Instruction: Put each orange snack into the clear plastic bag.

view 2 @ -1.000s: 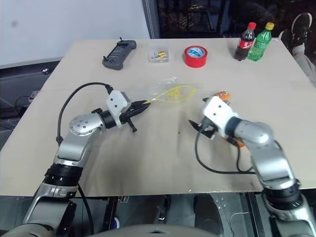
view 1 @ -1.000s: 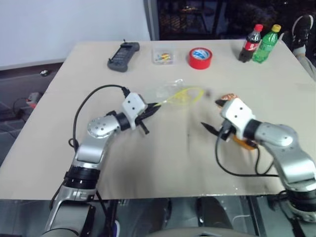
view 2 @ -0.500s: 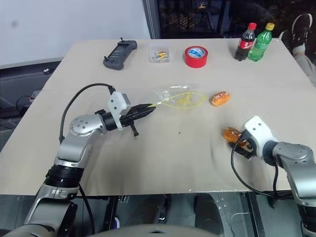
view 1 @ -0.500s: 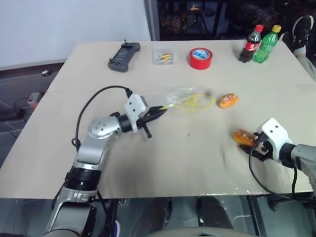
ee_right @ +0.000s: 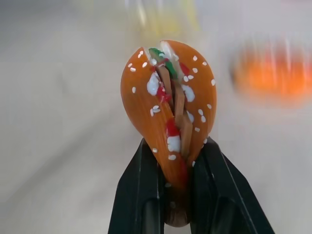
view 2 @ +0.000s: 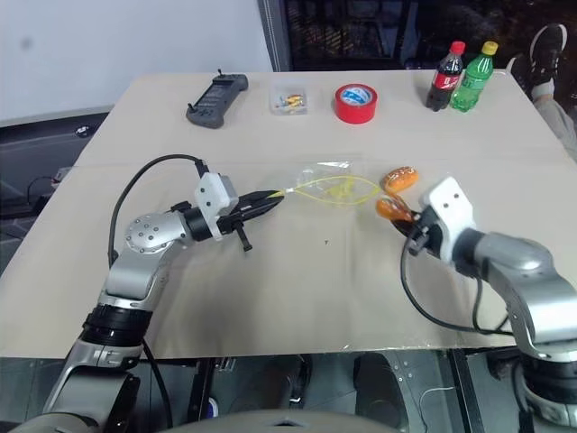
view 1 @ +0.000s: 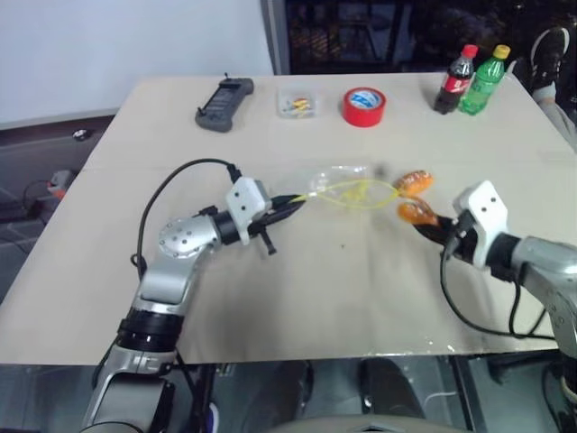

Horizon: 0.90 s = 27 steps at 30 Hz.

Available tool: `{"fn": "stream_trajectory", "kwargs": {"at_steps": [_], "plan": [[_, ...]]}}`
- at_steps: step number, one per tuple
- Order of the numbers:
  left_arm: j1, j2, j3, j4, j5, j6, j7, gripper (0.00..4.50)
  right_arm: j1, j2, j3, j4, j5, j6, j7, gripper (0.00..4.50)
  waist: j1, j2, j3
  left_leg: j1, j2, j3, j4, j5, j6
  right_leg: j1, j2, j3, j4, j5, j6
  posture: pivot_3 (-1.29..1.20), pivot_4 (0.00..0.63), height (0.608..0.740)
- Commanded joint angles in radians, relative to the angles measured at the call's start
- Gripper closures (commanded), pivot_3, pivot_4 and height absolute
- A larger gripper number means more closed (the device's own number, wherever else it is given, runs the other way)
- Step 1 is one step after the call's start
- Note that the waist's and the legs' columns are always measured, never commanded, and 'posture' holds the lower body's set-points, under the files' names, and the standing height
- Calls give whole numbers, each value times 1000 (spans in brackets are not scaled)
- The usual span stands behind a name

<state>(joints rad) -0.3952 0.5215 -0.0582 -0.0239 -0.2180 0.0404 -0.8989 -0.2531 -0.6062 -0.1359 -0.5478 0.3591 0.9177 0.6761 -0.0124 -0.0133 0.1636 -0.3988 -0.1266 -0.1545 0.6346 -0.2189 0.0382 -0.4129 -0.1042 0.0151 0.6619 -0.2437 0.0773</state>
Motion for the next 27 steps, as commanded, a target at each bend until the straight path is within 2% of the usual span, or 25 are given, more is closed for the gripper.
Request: {"fn": "stream_trajectory", "kwargs": {"at_steps": [1,6,13,16,20,21,22,24,27], "plan": [[-5,5,-8,-8,10,-41,-10,4500,-82,50,83,-1,3,40,-71,4128,3,0,0,0,0,0,0,0,0,0,0,0,0,0,0,0,150,740],[5,1,-25,-33,20,-53,-5,4500,-201,95,211,76,-26,42,-106,4128,5,0,0,-1,-2,0,0,1,-2,0,-1,0,0,0,0,0,150,740],[41,9,-59,-86,45,-63,-12,4500,-286,114,305,151,-61,23,-120,4128,-1,0,0,-1,-2,-1,0,1,-2,-1,-1,0,0,0,0,0,150,740],[65,16,-84,-101,63,-85,-24,4500,-335,173,361,259,-110,-19,-159,4128,-5,0,0,0,-2,0,0,1,-2,-1,0,1,0,0,0,0,150,740],[74,10,-83,-98,64,-79,-10,4500,-392,264,359,430,-170,-112,-227,4128,-4,0,0,0,-1,0,-1,1,-2,-1,0,1,1,0,0,0,150,740],[73,6,-77,-95,60,-67,0,4500,-398,270,366,456,-189,-136,-233,3291,-1,0,0,0,-1,0,-1,1,-2,-1,0,1,1,0,0,0,150,740],[67,1,-67,-85,56,-44,17,4500,-402,279,369,465,-200,-150,-238,3004,1,0,0,0,-2,0,-1,1,-2,-2,0,1,1,0,0,0,150,740],[56,-7,-52,-68,58,-6,51,4500,-404,291,362,449,-208,-158,-247,2128,1,0,0,-1,-2,0,0,1,-2,-2,0,1,1,0,0,0,150,740],[45,-24,-35,-56,71,53,115,4500,-375,273,333,360,-170,-136,-206,656,-2,0,0,-1,-2,0,-1,1,-2,-2,0,1,1,0,0,0,150,740]]}}
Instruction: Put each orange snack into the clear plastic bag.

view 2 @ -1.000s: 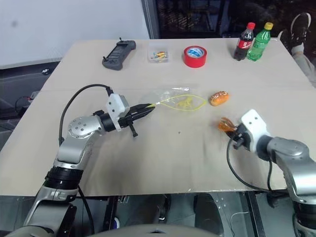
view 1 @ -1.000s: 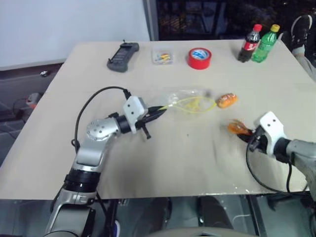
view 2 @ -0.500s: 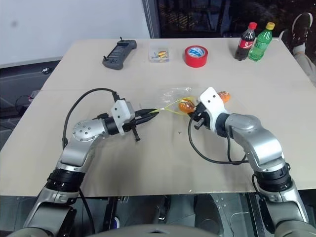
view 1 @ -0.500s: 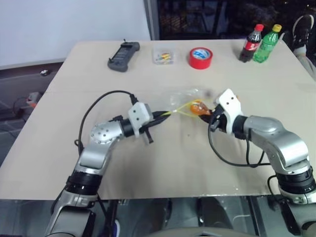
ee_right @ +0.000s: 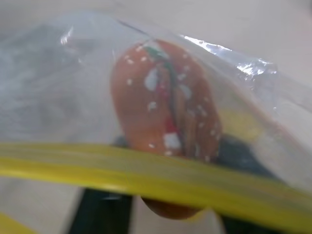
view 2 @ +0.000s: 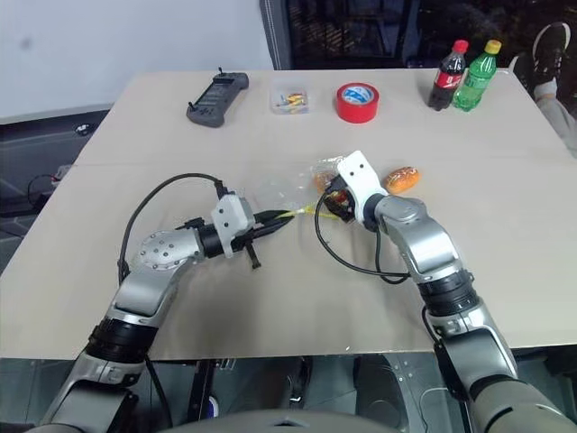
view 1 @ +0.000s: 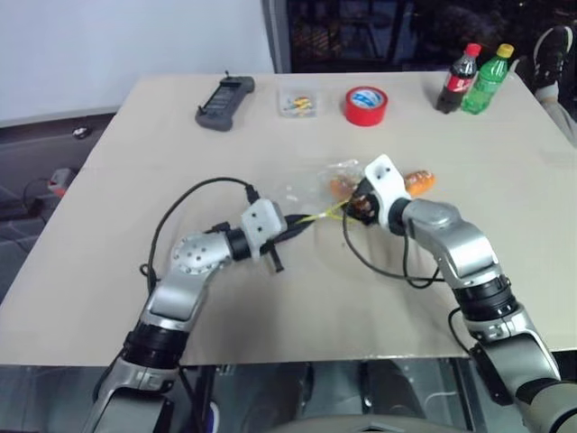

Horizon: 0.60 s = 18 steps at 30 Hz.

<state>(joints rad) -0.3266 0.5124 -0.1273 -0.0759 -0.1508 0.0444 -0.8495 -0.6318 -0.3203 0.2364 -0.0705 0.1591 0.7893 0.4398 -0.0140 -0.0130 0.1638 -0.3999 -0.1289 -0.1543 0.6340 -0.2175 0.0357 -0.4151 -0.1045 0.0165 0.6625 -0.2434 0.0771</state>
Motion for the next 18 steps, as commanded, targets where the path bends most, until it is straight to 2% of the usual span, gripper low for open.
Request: {"fn": "stream_trajectory", "kwargs": {"at_steps": [1,5,8,10,14,17,18], "plan": [[-29,-20,39,4,6,61,81,4500,17,-17,-60,-153,57,2,47,656,0,0,0,0,0,0,0,0,0,0,0,0,0,0,0,0,150,740],[-52,-45,67,20,14,100,159,4500,67,-44,-155,-316,163,85,80,656,1,0,0,0,0,0,0,0,0,0,0,0,0,0,0,0,150,740],[-63,-57,75,24,22,111,198,4500,78,-47,-244,-363,251,165,81,656,0,0,0,0,0,0,0,0,0,0,0,0,0,0,0,0,150,740],[-70,-60,74,24,25,120,214,4500,74,-27,-288,-349,231,179,2,75,0,0,0,0,0,0,0,0,0,0,0,0,0,0,0,0,150,740],[-79,-65,70,16,25,135,229,4500,74,28,-308,-281,106,164,-205,31,0,0,0,0,0,0,0,0,0,0,0,0,1,0,0,0,150,740],[-81,-66,69,9,25,143,237,4500,81,66,-296,-241,48,146,-292,31,0,0,0,0,0,1,0,0,0,0,0,1,1,0,0,0,150,740],[-82,-68,70,6,27,147,243,4500,75,113,-305,-193,14,128,-368,31,0,0,0,0,0,1,0,0,0,0,0,1,1,0,0,0,150,740]]}}
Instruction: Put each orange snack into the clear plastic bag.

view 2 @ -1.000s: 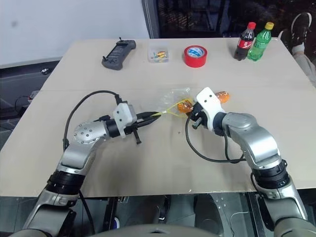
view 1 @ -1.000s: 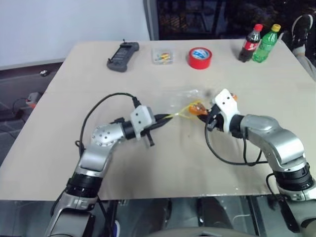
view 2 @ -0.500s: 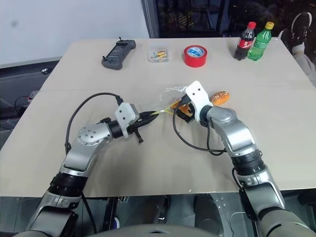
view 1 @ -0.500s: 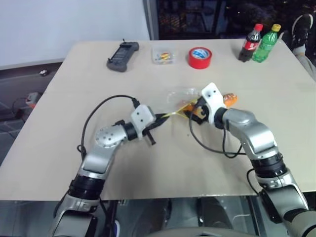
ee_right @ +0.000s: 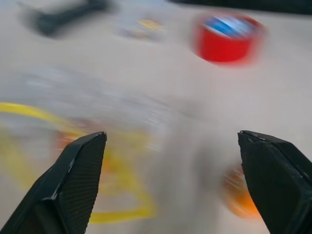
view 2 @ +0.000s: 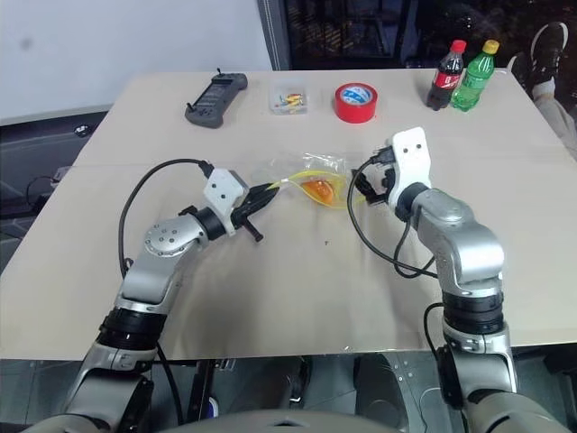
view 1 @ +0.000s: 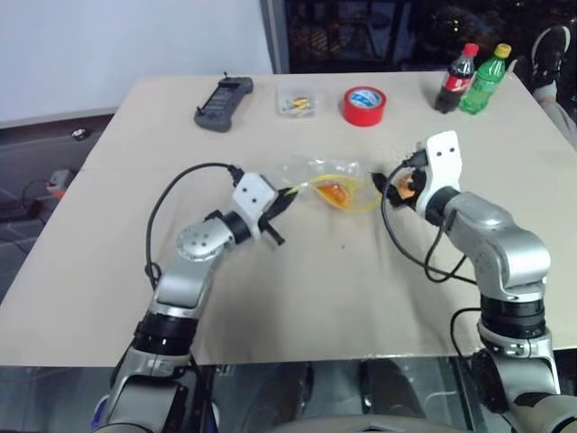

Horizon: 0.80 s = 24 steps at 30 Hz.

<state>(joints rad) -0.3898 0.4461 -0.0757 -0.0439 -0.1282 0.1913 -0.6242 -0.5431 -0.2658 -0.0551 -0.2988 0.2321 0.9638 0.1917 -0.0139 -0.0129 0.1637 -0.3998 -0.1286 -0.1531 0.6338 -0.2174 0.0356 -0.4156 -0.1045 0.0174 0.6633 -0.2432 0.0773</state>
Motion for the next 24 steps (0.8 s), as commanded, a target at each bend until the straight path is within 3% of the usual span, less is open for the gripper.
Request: {"fn": "stream_trajectory", "kwargs": {"at_steps": [1,8,17,24], "plan": [[-21,-3,18,-31,6,5,22,4500,-20,105,-22,84,-88,-73,-189,31,-2,0,0,0,0,0,0,0,0,0,0,0,0,0,0,0,150,740],[-21,-1,18,-56,13,28,43,4500,-80,275,-49,318,-228,-229,-478,31,-6,0,0,1,1,4,0,0,0,-2,1,4,1,0,0,0,150,740],[-4,8,19,-92,13,49,51,4500,-151,296,-101,551,-254,-436,-574,31,-15,1,0,1,1,5,0,0,0,-2,1,5,2,0,0,0,150,740],[4,10,25,-99,10,56,57,4500,-126,250,-71,552,-249,-480,-476,3198,-30,1,0,1,1,5,-1,0,0,-2,1,5,1,0,0,0,150,740]]}}
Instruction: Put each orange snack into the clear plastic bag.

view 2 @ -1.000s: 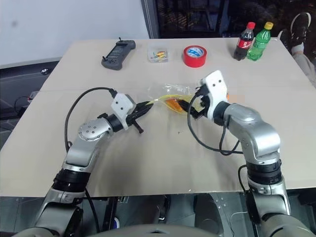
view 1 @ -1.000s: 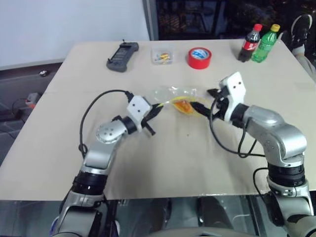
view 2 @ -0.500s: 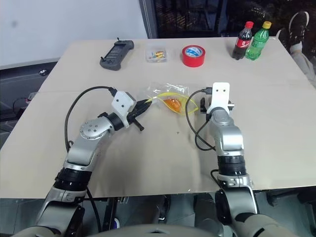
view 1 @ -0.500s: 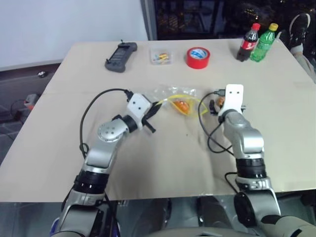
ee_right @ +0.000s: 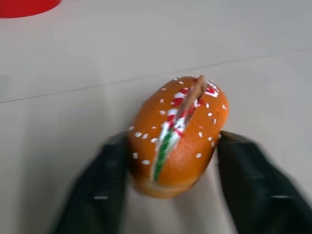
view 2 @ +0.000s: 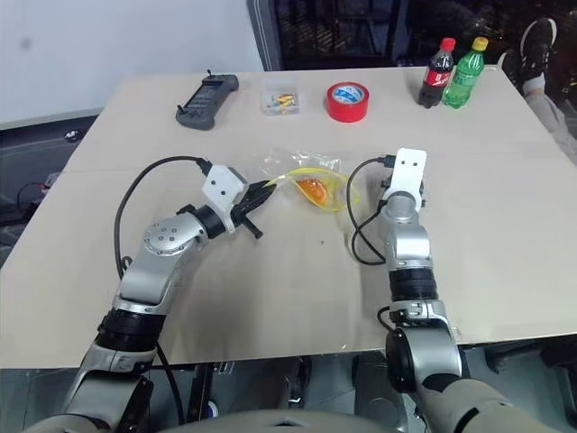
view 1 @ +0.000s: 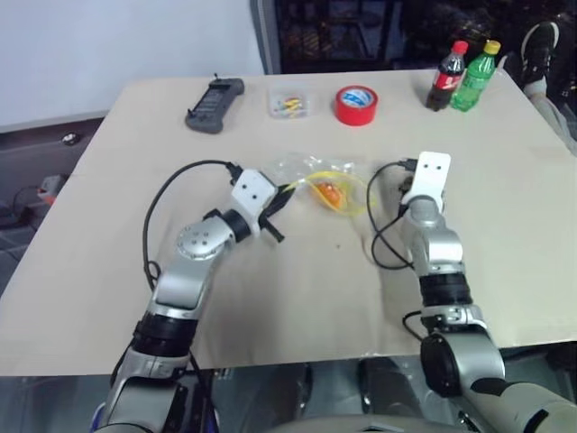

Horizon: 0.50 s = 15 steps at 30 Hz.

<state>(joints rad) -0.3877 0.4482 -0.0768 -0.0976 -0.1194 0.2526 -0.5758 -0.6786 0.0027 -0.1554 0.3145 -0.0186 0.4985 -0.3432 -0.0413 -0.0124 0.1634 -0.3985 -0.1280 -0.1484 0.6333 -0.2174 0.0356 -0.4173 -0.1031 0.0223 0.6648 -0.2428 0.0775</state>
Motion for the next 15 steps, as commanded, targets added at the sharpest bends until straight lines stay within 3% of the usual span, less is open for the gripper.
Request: {"fn": "stream_trajectory", "kwargs": {"at_steps": [1,4,7,9,11,15], "plan": [[3,8,27,-45,0,-4,10,4500,29,-32,42,-96,4,-12,93,3198,-2,0,0,0,0,0,0,0,0,0,0,0,0,0,0,0,150,740],[11,10,29,-55,-1,-2,11,4500,110,-71,68,-254,55,28,226,3198,-1,0,0,0,0,0,0,0,0,0,0,0,0,0,0,0,150,740],[17,16,28,-63,3,-7,9,4500,247,-184,102,-566,272,176,530,3198,4,0,0,-1,0,0,0,0,0,0,0,0,-1,0,0,0,150,740],[22,19,27,-69,3,-12,5,4500,306,-257,95,-733,424,310,652,3198,4,0,0,-1,0,0,0,-1,1,0,0,0,-2,0,0,0,150,740],[25,25,25,-76,1,-20,-3,4500,329,-312,96,-834,520,396,719,3198,3,1,0,-1,0,0,0,-1,2,0,0,0,-2,0,0,0,150,740],[32,34,29,-94,-4,-20,-15,4500,302,-306,111,-891,612,501,706,3198,2,1,0,0,3,0,0,-3,5,1,1,-1,-2,0,0,0,150,740]]}}
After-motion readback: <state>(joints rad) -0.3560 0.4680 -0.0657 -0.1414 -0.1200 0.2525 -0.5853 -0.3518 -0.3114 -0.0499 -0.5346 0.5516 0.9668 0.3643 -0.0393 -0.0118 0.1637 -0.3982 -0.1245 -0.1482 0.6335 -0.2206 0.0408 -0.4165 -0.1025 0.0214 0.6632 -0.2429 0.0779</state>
